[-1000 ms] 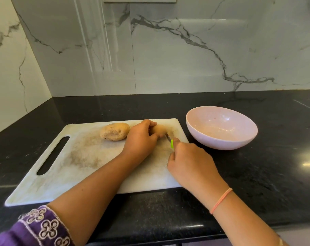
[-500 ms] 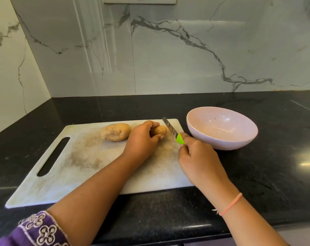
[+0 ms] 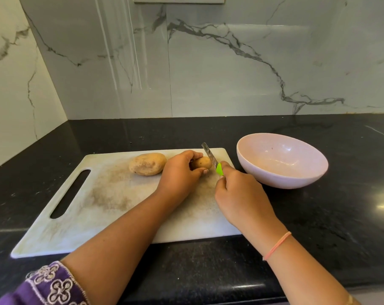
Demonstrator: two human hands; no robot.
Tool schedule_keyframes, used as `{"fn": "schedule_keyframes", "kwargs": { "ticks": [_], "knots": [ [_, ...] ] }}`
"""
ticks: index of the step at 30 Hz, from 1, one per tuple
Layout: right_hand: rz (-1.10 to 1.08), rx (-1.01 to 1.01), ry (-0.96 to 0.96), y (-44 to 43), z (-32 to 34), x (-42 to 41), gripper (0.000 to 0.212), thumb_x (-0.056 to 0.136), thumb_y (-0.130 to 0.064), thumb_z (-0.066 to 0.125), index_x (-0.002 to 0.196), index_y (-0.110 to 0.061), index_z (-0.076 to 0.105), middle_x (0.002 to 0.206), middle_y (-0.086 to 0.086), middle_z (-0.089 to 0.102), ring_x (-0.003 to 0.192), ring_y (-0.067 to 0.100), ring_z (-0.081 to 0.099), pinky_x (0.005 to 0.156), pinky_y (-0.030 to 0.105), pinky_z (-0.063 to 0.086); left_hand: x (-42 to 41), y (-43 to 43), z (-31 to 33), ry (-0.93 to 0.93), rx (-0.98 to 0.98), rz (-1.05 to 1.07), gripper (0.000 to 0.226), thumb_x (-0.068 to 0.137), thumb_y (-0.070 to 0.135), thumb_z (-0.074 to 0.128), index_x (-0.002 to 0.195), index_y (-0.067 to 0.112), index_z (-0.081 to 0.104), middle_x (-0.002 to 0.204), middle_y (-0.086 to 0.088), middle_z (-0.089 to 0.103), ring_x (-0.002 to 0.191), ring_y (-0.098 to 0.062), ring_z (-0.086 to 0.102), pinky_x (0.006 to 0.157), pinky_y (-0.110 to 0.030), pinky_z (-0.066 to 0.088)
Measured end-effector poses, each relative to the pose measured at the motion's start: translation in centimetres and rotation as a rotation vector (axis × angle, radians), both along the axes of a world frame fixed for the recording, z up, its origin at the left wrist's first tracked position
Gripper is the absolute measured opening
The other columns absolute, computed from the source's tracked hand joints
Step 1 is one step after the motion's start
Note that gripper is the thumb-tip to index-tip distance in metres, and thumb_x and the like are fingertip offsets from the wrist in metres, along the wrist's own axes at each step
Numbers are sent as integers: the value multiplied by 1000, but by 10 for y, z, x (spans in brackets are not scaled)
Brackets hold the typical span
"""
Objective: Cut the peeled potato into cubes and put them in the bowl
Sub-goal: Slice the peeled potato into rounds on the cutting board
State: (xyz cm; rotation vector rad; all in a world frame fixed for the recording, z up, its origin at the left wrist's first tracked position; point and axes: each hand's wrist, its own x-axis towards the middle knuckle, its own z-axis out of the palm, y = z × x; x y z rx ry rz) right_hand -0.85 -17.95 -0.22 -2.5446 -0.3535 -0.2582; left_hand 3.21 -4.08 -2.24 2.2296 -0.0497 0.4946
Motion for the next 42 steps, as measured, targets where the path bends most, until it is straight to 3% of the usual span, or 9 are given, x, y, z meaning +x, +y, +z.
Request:
{"fn": "schedule_keyframes", "kwargs": {
  "ticks": [7,14,18,22,24,26,33,39,42],
  "knots": [
    [4,-126,-25,-1,7,0,47,99,-25,33,145,-18,32,92,5,63,86,22,63,71,38,54,3,-1,-3,15,-68,5,37,81,13,74,117,13,64,106,4,67,91,-4,59,74,-5,43],
    [3,-178,-57,0,1,-6,49,99,-27,32,147,-20,27,87,2,57,86,20,62,60,29,40,3,-1,-1,5,-60,14,39,82,15,73,120,14,65,110,3,68,95,-5,59,74,-5,41],
    [11,-254,-79,0,5,-4,45,99,-28,33,143,-19,34,86,0,54,85,19,61,60,28,42,3,-2,-2,3,-65,9,39,82,15,73,120,15,65,107,4,68,94,-4,58,71,-4,41],
    [34,-314,-34,0,9,-11,24,98,-29,34,115,-19,49,71,-6,41,74,15,52,54,25,36,1,-1,-6,40,-103,-44,40,81,9,73,120,18,65,108,4,68,97,-5,60,83,-11,47],
    [33,-325,-8,-1,15,-15,14,98,-29,37,89,-21,44,68,-7,35,71,14,47,53,24,33,0,0,-6,41,-114,-71,41,79,6,74,117,19,67,107,3,69,99,-8,63,91,-22,51],
    [32,-334,11,0,22,-15,27,97,-28,38,72,-22,32,67,-6,36,69,14,46,53,25,34,1,0,-5,34,-120,-81,41,77,4,75,115,18,68,104,2,70,99,-9,64,92,-25,51],
    [31,-280,96,-4,47,-3,25,93,-23,46,70,-20,36,68,-3,41,65,16,45,48,23,25,0,0,-3,13,-127,-71,42,75,5,77,115,14,68,99,6,68,90,-2,61,80,-3,45],
    [46,-272,150,-4,61,6,29,89,-18,48,66,-21,31,65,0,41,58,12,39,48,26,24,-1,0,-1,-8,-163,-76,39,75,0,76,113,8,69,96,6,68,76,12,58,75,-1,45],
    [45,-312,106,-4,55,-2,26,92,-21,47,70,-19,34,67,-2,40,59,14,40,47,24,24,-1,-1,-4,-13,-143,-33,41,74,4,78,113,11,69,93,9,66,78,9,57,72,1,44]
  ]
}}
